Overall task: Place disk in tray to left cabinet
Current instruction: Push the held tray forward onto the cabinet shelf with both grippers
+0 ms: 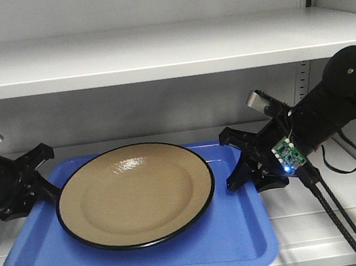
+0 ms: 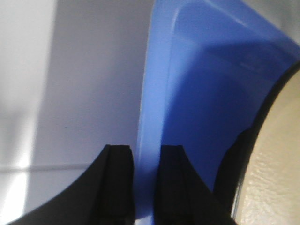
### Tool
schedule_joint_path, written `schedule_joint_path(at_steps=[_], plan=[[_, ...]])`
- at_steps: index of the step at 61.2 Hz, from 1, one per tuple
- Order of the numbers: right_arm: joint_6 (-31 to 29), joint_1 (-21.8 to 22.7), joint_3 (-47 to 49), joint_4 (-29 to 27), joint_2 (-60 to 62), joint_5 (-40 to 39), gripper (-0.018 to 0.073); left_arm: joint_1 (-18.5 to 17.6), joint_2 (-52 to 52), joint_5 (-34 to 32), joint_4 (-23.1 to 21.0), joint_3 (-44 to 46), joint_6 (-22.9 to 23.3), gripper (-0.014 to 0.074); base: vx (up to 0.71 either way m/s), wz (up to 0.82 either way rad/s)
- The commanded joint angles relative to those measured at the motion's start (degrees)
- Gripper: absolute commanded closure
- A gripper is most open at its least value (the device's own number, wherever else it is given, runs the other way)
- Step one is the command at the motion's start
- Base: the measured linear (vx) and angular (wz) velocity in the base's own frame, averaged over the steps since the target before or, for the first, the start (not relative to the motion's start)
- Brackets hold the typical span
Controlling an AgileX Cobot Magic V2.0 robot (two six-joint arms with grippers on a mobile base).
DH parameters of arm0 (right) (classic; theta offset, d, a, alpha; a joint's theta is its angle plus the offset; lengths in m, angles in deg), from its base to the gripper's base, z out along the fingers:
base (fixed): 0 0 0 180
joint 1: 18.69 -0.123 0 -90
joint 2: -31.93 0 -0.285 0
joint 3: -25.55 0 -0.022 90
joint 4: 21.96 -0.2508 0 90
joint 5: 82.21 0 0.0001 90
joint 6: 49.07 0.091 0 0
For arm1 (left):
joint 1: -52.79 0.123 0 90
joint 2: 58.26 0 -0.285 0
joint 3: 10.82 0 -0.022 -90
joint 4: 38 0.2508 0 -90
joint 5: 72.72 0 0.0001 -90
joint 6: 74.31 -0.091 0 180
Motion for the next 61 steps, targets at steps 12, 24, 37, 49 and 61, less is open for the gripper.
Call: schedule_joint_path(at_steps=[12, 24, 37, 49, 61], plan=[[-0.6, -1.4, 2.1, -9.8, 0.1, -10.7, 0.0564, -1.7, 1.5, -9.4, -9.4, 2.2, 0.8, 0.0597, 0.0, 0.0], [-1.0, -1.4, 2.1, -9.6, -1.2, -14.6, 0.0564, -1.7, -2.7, -11.0, -9.4, 2.2, 0.8, 0.0597, 0.0, 0.0], [-5.6, -1.4, 2.1, -7.0, -2.9, -16.8, 0.0559, -1.7, -5.1, -14.0, -9.4, 2.2, 0.8, 0.0596, 0.0, 0.0], [-5.6, -1.4, 2.1, -6.5, -3.7, -19.3, 0.0533, -1.7, -6.2, -14.2, -9.3, 2.2, 0.8, 0.0577, 0.0, 0.0], [-5.6, -1.4, 2.1, -6.5, -4.7, -19.5, 0.0454, -1.7, -7.6, -14.0, -9.3, 2.2, 0.5, 0.0489, 0.0, 0.0]])
